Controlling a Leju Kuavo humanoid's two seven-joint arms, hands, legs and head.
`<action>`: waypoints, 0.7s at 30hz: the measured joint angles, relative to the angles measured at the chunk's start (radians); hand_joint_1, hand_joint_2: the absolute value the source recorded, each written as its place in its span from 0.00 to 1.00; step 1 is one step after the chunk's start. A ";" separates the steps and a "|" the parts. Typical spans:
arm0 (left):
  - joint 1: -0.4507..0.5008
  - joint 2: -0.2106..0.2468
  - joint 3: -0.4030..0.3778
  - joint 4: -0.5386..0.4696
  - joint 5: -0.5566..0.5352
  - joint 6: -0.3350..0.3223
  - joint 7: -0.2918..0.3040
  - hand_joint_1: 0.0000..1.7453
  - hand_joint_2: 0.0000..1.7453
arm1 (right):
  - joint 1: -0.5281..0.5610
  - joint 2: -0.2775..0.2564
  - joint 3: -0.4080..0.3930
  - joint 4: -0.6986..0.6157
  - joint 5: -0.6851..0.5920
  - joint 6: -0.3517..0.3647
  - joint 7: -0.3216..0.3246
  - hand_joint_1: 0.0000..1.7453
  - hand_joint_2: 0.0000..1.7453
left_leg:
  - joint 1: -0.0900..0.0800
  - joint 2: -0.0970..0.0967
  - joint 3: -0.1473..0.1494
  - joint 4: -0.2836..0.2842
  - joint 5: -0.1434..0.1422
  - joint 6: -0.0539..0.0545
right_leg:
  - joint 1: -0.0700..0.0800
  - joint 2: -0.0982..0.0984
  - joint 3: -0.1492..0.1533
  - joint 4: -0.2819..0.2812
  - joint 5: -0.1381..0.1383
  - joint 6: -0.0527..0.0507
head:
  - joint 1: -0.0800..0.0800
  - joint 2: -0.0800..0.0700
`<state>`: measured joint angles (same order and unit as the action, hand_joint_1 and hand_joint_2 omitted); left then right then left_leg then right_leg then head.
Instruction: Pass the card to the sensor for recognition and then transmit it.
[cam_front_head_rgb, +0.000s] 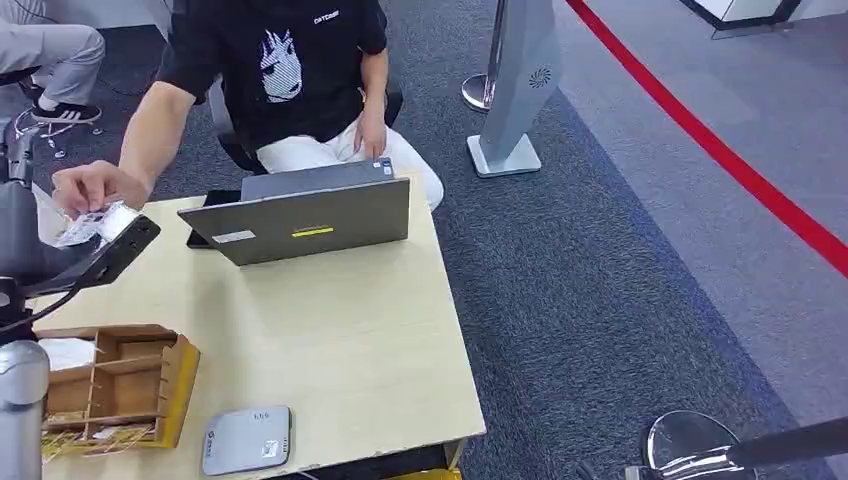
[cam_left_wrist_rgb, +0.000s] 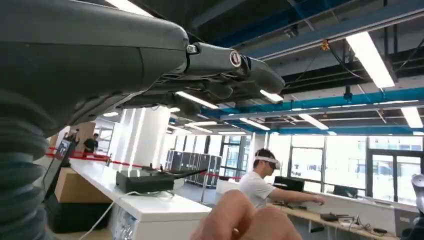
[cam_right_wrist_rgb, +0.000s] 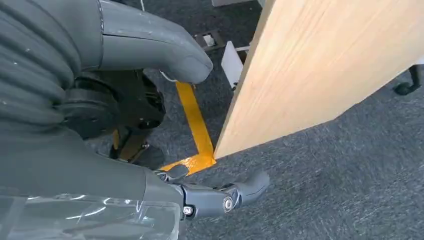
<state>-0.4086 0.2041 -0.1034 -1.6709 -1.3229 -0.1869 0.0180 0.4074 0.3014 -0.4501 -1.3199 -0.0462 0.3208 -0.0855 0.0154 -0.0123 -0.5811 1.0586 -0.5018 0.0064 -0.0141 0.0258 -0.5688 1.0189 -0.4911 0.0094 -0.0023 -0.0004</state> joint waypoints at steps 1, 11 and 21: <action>0.000 0.000 -0.002 0.003 -0.007 0.002 0.000 1.00 1.00 | 0.000 0.000 0.000 0.002 0.001 -0.001 0.000 0.00 1.00 | 0.000 0.000 0.000 0.000 0.000 0.000 | 0.000 0.000 0.000 0.000 0.000 0.000 | 0.000 0.000; 0.001 0.000 -0.005 0.009 -0.033 0.025 0.000 1.00 1.00 | 0.001 0.000 0.000 0.006 0.003 -0.015 0.002 0.00 1.00 | 0.000 0.000 0.000 0.000 0.000 0.000 | 0.000 0.000 0.000 0.000 0.000 0.000 | 0.000 0.000; 0.141 -0.031 -0.004 -0.138 0.052 0.128 -0.087 1.00 1.00 | 0.031 0.000 0.025 -0.026 -0.055 -0.097 0.009 0.00 1.00 | 0.000 0.000 -0.002 0.000 -0.001 0.001 | 0.000 0.000 0.000 0.000 -0.001 0.000 | 0.000 0.000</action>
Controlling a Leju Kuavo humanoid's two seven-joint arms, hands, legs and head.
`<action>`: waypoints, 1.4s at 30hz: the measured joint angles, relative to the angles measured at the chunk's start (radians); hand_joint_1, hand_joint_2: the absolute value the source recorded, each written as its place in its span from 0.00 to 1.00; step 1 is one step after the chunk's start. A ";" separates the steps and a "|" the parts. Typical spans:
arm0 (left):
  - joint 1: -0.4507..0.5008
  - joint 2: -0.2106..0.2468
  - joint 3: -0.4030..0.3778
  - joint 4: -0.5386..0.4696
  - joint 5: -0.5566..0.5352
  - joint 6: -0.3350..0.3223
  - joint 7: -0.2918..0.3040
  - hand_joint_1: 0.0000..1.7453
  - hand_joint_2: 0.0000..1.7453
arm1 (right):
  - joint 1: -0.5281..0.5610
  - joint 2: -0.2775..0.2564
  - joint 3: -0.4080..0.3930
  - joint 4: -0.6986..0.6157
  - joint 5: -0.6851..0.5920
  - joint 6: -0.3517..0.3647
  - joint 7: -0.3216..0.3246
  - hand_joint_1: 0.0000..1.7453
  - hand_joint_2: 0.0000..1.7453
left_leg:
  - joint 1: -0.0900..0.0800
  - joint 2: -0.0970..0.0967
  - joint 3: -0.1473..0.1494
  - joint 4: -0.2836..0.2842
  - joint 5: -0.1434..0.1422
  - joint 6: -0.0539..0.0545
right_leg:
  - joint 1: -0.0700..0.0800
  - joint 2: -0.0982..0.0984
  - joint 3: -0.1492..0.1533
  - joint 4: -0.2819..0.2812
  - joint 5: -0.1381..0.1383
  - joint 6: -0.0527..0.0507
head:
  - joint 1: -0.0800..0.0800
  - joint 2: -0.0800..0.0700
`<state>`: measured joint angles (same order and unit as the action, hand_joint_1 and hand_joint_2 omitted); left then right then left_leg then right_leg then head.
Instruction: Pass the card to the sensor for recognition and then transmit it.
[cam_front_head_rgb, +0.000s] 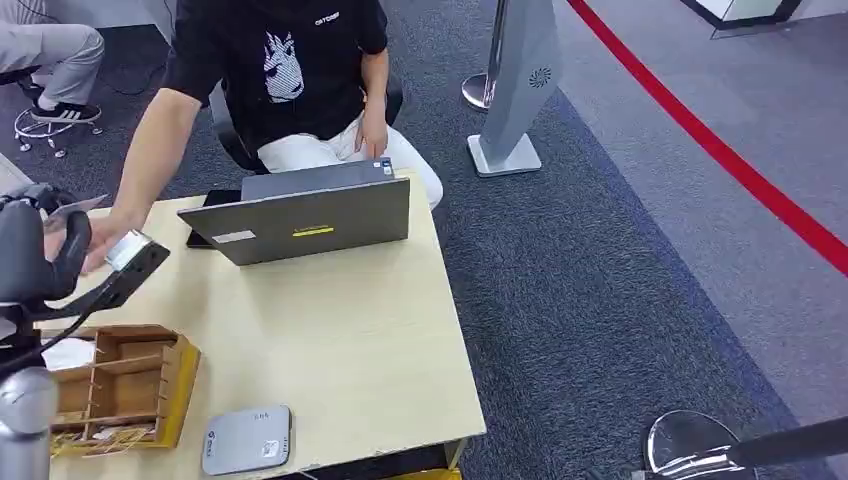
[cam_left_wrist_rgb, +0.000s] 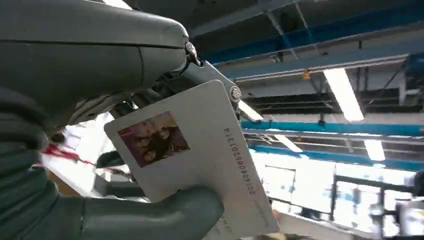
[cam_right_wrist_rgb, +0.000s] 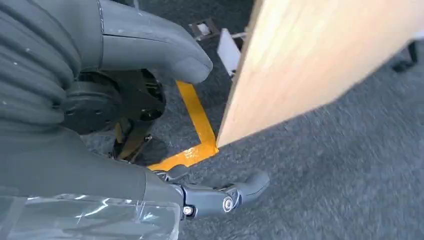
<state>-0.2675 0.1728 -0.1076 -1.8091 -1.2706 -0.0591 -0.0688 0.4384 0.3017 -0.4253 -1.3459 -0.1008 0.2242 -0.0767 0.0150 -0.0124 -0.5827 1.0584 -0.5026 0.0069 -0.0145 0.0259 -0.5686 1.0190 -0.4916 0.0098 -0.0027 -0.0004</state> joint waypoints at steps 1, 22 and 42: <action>0.046 -0.014 0.000 -0.038 0.024 0.020 -0.026 1.00 1.00 | 0.010 0.000 0.010 -0.011 -0.028 -0.015 0.002 0.00 1.00 | 0.000 0.000 0.000 0.000 0.000 0.000 | 0.000 0.000 0.000 0.000 -0.001 0.000 | 0.000 0.000; 0.600 -0.095 -0.125 -0.142 0.155 0.103 -0.027 1.00 1.00 | 0.058 0.000 0.067 -0.064 -0.124 -0.024 0.011 0.00 1.00 | 0.000 0.001 0.000 0.000 -0.003 0.002 | 0.000 0.000 0.000 -0.001 -0.003 0.002 | 0.000 0.000; 0.573 -0.047 -0.244 0.140 0.183 0.073 0.016 1.00 1.00 | 0.002 0.000 0.030 -0.009 -0.054 0.060 -0.002 0.00 1.00 | 0.000 0.001 0.000 0.000 -0.003 0.002 | 0.000 -0.001 0.000 -0.001 -0.004 0.002 | 0.000 0.000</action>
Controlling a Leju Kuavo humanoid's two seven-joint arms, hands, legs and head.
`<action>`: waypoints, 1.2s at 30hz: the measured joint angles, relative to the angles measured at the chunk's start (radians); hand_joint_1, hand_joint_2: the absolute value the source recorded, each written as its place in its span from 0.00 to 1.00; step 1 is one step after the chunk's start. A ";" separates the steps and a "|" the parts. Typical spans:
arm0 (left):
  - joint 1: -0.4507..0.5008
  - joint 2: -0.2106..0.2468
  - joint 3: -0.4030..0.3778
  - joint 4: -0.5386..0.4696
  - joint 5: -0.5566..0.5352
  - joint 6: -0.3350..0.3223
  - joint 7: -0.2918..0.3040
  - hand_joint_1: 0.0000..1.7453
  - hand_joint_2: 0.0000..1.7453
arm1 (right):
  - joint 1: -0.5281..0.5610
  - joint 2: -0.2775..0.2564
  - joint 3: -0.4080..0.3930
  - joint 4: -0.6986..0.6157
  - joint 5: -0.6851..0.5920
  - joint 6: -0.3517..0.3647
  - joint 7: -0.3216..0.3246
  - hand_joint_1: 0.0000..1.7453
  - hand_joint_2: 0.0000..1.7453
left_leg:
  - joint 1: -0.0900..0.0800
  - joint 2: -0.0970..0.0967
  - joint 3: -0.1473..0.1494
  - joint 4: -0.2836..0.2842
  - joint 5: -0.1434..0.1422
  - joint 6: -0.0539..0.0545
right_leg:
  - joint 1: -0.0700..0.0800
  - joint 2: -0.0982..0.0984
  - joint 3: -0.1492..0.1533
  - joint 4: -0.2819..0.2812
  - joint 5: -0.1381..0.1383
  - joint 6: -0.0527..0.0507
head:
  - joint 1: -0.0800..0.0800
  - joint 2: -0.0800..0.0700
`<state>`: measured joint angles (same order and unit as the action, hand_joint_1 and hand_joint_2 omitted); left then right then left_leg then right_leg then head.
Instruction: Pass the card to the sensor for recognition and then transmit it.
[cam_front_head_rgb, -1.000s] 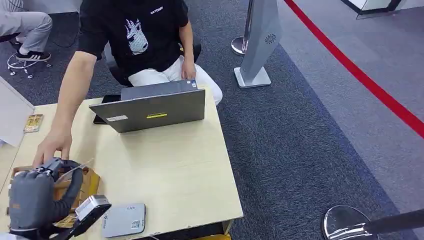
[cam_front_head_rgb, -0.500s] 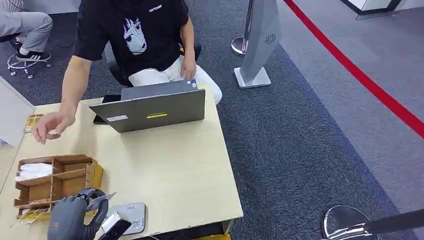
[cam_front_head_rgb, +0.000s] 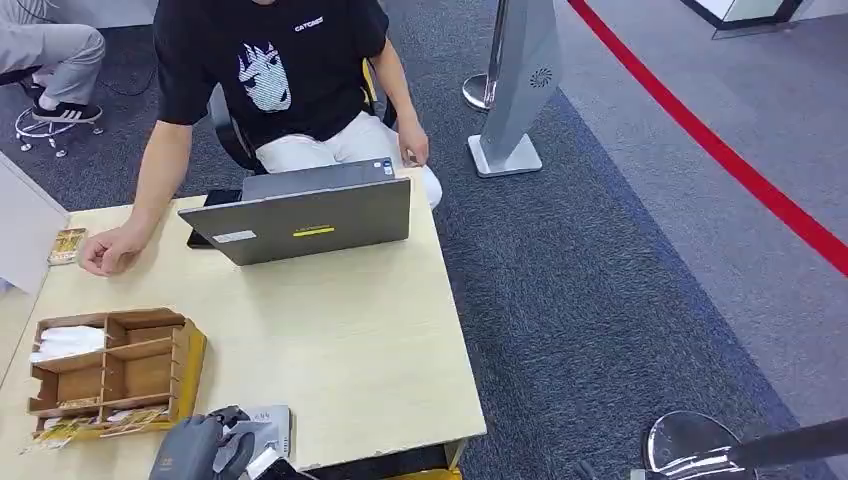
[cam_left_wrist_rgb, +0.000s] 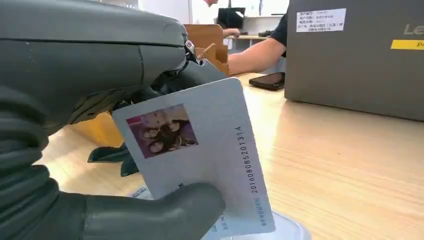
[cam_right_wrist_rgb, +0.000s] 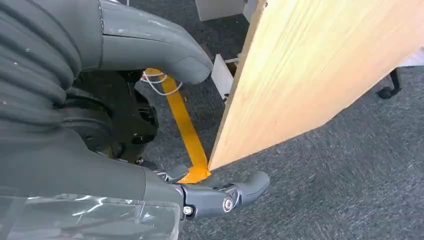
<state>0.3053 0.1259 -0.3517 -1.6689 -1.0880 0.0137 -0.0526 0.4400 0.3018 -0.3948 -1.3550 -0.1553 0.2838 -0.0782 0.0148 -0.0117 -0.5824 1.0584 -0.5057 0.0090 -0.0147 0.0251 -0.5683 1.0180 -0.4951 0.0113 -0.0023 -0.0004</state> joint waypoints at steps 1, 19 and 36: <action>-0.002 0.002 -0.003 0.003 0.001 0.000 0.000 1.00 1.00 | -0.001 0.000 -0.001 0.002 0.000 0.000 0.000 0.00 1.00 | 0.000 0.000 0.000 0.000 0.000 0.000 | 0.000 0.000 0.000 0.000 0.000 0.000 | 0.000 0.000; -0.297 -0.005 0.119 -0.264 -0.096 -0.024 -0.030 1.00 1.00 | 0.012 0.000 -0.005 0.014 0.043 0.031 -0.005 0.00 1.00 | 0.000 -0.003 0.000 0.000 0.003 -0.001 | 0.000 -0.003 0.000 0.001 0.002 0.000 | 0.000 0.000; -0.542 -0.008 0.294 -0.067 -0.081 -0.170 0.065 0.00 1.00 | -0.068 0.000 -0.082 0.114 0.146 0.104 -0.021 0.00 1.00 | 0.000 -0.002 0.000 0.000 0.005 -0.001 | 0.000 -0.001 -0.001 0.001 0.004 -0.001 | -0.001 0.000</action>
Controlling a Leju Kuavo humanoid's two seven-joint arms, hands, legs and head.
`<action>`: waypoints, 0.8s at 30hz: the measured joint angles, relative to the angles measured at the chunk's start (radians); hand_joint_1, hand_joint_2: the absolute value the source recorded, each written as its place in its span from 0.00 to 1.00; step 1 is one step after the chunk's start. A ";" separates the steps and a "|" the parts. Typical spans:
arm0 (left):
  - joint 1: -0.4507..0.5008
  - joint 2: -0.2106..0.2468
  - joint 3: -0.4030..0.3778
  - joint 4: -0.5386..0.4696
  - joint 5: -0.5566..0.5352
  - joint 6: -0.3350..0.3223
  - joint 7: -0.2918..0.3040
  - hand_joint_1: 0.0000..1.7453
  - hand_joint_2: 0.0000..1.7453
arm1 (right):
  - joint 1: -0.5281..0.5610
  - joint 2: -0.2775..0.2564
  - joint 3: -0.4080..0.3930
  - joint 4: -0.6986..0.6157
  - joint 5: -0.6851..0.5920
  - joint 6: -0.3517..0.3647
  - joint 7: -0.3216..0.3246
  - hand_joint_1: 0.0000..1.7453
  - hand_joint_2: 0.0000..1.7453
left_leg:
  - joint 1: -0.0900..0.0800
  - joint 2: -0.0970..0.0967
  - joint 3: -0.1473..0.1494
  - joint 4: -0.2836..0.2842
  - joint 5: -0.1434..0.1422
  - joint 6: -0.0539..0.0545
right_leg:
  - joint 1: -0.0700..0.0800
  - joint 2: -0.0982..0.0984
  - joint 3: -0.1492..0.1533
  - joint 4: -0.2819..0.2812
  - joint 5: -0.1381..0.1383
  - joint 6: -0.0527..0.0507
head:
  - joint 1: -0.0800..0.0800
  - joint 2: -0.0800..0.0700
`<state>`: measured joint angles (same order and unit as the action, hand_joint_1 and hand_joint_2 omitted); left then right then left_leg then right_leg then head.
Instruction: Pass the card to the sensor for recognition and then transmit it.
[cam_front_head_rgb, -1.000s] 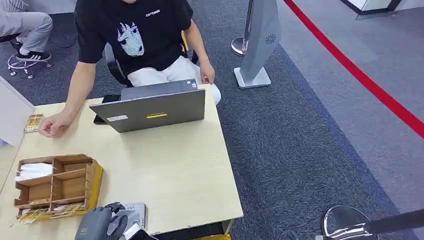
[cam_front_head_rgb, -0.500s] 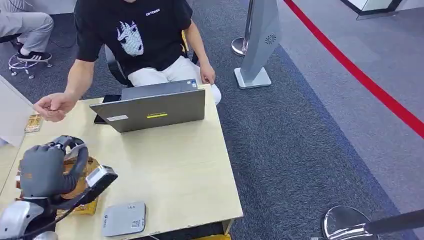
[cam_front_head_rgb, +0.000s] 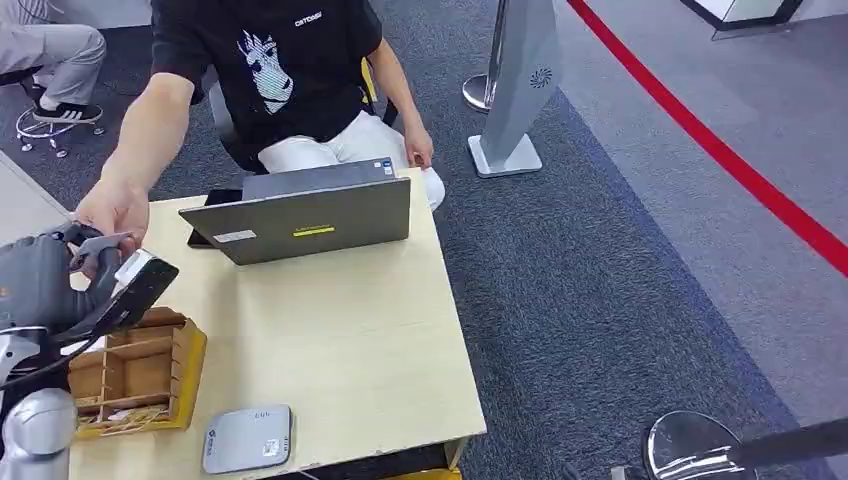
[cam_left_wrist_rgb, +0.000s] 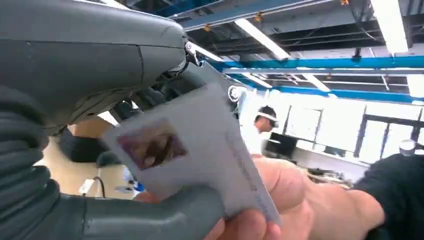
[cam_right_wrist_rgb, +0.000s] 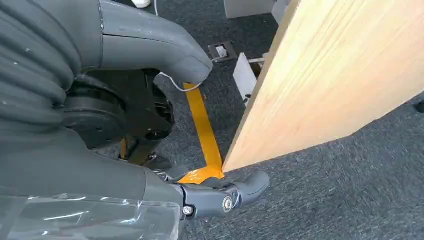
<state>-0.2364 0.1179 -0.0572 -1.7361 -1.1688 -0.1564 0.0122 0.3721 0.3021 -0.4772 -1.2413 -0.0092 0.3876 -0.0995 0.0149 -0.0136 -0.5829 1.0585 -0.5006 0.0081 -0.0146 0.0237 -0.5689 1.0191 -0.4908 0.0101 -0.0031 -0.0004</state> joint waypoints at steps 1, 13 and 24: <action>0.000 -0.001 0.001 0.001 -0.002 0.001 -0.001 0.00 1.00 | 0.000 0.000 -0.001 0.002 0.000 0.000 -0.002 0.00 1.00 | 0.000 0.000 0.000 0.000 0.000 0.000 | 0.000 0.000 0.000 0.000 0.000 0.000 | 0.001 0.000; 0.167 -0.004 -0.007 -0.112 -0.012 0.139 -0.163 0.00 1.00 | 0.030 0.000 0.011 -0.020 -0.104 -0.067 -0.005 0.00 1.00 | 0.000 0.001 -0.001 0.000 -0.001 0.000 | 0.000 0.001 -0.001 0.000 -0.001 0.001 | 0.000 0.000; 0.460 0.149 -0.114 -0.208 0.033 0.155 -0.176 0.00 1.00 | 0.067 0.000 0.018 -0.079 -0.140 -0.100 0.002 0.00 1.00 | 0.000 0.002 -0.001 0.000 -0.001 0.000 | 0.000 0.001 -0.002 0.000 -0.002 0.000 | 0.000 0.000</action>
<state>0.2241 0.2671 -0.1717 -1.9440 -1.1356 -0.0015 -0.1640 0.4388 0.3017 -0.4593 -1.3199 -0.1492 0.2873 -0.0977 0.0152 -0.0119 -0.5839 1.0581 -0.5021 0.0077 -0.0145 0.0243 -0.5705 1.0188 -0.4929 0.0101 -0.0027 -0.0004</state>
